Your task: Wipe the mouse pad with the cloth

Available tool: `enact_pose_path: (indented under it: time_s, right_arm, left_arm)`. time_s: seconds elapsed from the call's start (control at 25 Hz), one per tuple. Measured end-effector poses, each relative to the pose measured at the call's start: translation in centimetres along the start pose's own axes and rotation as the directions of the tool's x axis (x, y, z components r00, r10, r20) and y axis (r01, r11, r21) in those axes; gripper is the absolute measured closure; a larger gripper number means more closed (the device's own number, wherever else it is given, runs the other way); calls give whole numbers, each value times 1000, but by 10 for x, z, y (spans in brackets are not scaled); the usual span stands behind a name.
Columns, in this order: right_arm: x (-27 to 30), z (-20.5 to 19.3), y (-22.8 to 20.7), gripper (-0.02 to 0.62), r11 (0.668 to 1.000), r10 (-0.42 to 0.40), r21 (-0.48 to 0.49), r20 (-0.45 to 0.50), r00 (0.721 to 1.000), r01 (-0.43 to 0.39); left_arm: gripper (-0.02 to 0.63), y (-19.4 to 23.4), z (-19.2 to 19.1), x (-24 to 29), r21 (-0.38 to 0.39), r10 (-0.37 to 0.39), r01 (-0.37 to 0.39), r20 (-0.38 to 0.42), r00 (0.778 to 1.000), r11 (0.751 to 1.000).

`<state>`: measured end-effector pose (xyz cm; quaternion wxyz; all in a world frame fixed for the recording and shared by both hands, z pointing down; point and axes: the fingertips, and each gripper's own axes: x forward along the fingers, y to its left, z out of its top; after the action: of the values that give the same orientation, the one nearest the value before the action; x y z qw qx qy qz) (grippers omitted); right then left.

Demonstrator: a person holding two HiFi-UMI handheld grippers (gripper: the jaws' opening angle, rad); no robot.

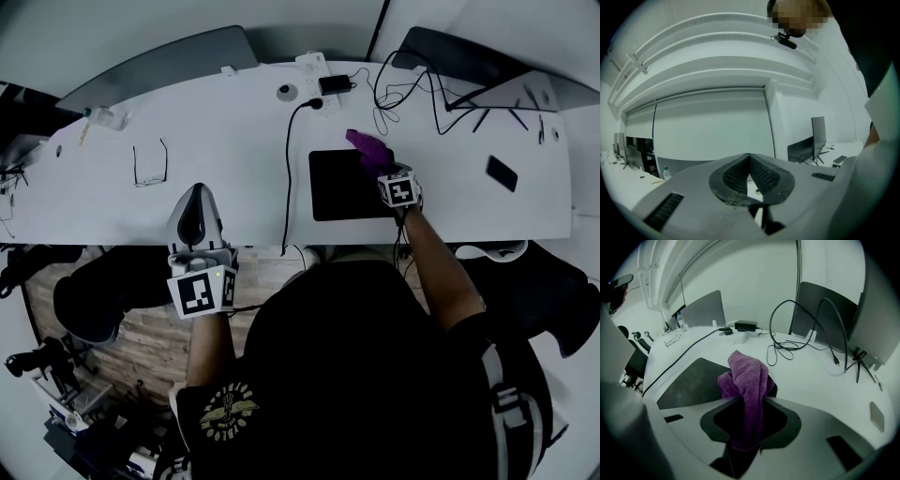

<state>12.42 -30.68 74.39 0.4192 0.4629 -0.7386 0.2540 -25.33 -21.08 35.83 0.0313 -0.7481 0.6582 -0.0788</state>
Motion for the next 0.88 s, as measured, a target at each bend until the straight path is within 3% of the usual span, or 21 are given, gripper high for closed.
enact_pose_path:
  time_s: [0.24,0.4,0.64,0.88]
  right_arm:
    - [-11,-24,-35,488,999,-49,21,-32,998,49]
    - [-25,-20,-32,489,998,-58,12,-12,998,59]
    - [-63,9,41,489,993,94,-77,113,989,-86]
    - [-76,24,131,489,956,259,-182,155,953,-231]
  left_arm:
    - [604,5,-2,-6,-4,11,-11,6,1000,1000]
    - [604,6,1,-8,-2,11,-11,13,1000,1000]
    - [604,9,3,-13,-13,14,-14,37,999,1000]
    - [604,12,3,-25,-15,13,-12,46,999,1000]
